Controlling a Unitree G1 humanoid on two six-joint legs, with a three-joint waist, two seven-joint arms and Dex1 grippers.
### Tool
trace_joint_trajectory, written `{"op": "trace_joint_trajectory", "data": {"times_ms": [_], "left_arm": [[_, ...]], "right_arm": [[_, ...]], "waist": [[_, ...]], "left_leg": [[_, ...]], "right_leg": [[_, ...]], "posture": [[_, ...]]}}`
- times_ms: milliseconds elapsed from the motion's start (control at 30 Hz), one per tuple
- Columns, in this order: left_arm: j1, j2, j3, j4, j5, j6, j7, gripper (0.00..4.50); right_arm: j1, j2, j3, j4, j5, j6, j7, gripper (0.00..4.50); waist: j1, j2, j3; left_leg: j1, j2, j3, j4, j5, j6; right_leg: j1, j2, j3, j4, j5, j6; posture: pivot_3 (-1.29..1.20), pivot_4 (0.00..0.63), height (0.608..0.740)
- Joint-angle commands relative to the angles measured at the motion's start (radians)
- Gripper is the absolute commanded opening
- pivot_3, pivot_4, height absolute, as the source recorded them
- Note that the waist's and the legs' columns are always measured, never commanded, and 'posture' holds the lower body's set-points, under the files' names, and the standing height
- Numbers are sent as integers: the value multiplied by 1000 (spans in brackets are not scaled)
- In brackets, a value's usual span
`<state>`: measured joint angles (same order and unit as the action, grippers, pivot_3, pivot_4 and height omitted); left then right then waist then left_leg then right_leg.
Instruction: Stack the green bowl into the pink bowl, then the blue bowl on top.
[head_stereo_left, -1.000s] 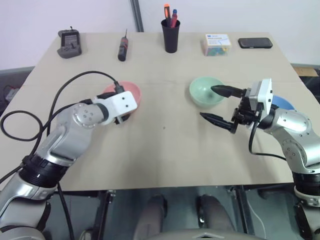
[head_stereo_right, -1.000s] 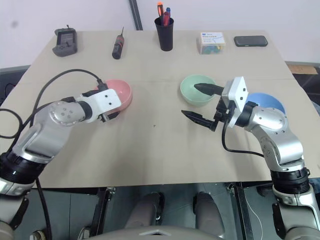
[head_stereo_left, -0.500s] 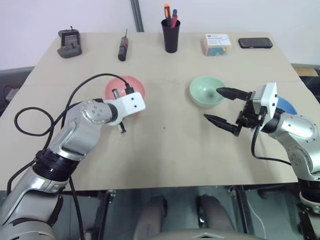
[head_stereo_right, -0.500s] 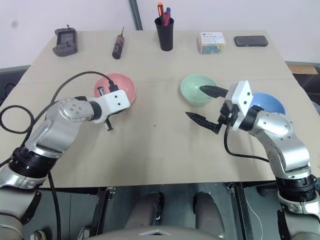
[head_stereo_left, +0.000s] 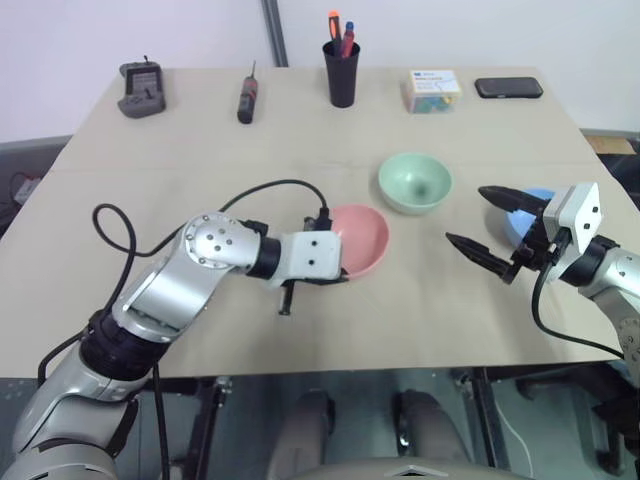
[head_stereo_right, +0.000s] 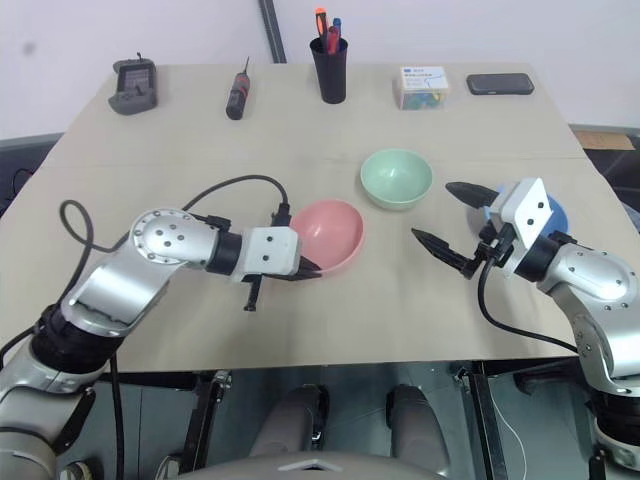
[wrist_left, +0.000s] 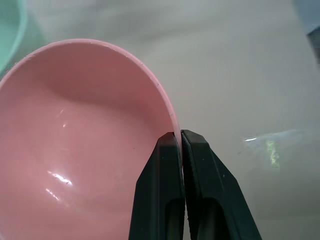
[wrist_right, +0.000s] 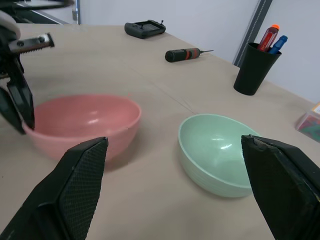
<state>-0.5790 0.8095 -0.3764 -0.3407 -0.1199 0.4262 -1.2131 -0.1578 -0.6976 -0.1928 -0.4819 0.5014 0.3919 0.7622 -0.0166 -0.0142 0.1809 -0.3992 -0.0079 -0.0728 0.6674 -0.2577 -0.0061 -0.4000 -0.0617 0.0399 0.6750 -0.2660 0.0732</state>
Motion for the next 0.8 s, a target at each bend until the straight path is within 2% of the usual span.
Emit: {"op": "trace_joint_trajectory", "data": {"times_ms": [33, 67, 167, 267, 300, 333, 367, 433, 533, 567, 800], "left_arm": [[-32, -22, 12, 0, -23, -22, -24, 2120], [-36, -26, 19, -1, -26, -17, -26, 2612], [-38, -22, 67, -15, -52, 24, -12, 3426], [-6, -20, 187, -63, -137, 125, 41, 4429], [9, -24, 231, -85, -171, 172, 64, 4429], [50, -77, 334, -102, -302, 190, 84, 4429], [116, -95, 429, -132, -336, 194, 125, 4429], [204, -105, 535, -179, -355, 191, 184, 4429], [314, -112, 643, -226, -373, 153, 229, 4429], [359, -109, 682, -241, -418, 168, 221, 4429], [574, -117, 788, -324, -547, 169, 250, 4429]], "right_arm": [[-3, -11, -6, -41, -11, -9, -10, 4500], [-6, -13, -3, -38, -16, -11, -9, 4500], [-34, -18, 29, -2, -86, -48, -22, 4500], [-75, -28, 82, 56, -172, -88, -20, 4500], [-89, -31, 100, 79, -195, -103, -12, 4500], [-121, -32, 132, 127, -240, -125, -16, 4500], [-172, -33, 181, 202, -299, -160, -9, 4500], [-243, -31, 244, 308, -371, -211, 2, 4500], [-364, 17, 321, 480, -434, -281, 24, 4500], [-413, 37, 353, 556, -469, -327, 27, 4500], [-651, 127, 492, 996, -637, -608, 62, 4500]], "waist": [[0, 0, 0], [0, 0, 0], [-3, 0, 0], [-6, 0, 0], [-9, 0, 0], [-15, 0, 0], [-17, 0, 0], [-34, 0, 0], [-33, -1, 0], [-33, 0, 0], [-20, 0, 0]], "left_leg": [[0, 0, 0, 1, 0, 0], [0, 0, 0, 1, 0, 0], [1, 0, -1, 1, 0, 0], [1, 0, -1, 1, 0, 0], [1, 1, -1, 2, 0, 0], [1, 1, -1, 2, 0, 0], [2, 1, -1, 2, 0, 0], [2, 1, -1, 2, 0, 0], [3, 1, -1, 1, 0, 0], [3, 3, -1, 1, 0, 0], [2, 1, -1, 1, 0, 0]], "right_leg": [[0, 0, 0, 1, 0, 0], [0, 0, 0, 1, 0, 0], [0, 0, 0, 2, 0, 0], [0, 1, 0, 3, 0, 0], [0, 1, 0, 3, 0, 0], [0, 1, 0, 3, 0, 0], [0, 1, 0, 3, 0, 0], [0, 0, 1, 3, 0, 0], [-1, 0, 2, 3, 0, 0], [-1, 2, 4, 3, 0, 0], [-1, -1, 3, 3, 0, -1]], "posture": [[0, 150, 740], [0, 150, 740], [0, 150, 740], [0, 150, 740], [0, 150, 740], [0, 150, 740], [0, 150, 740], [0, 150, 740], [0, 150, 740], [0, 150, 740], [0, 150, 740]]}}
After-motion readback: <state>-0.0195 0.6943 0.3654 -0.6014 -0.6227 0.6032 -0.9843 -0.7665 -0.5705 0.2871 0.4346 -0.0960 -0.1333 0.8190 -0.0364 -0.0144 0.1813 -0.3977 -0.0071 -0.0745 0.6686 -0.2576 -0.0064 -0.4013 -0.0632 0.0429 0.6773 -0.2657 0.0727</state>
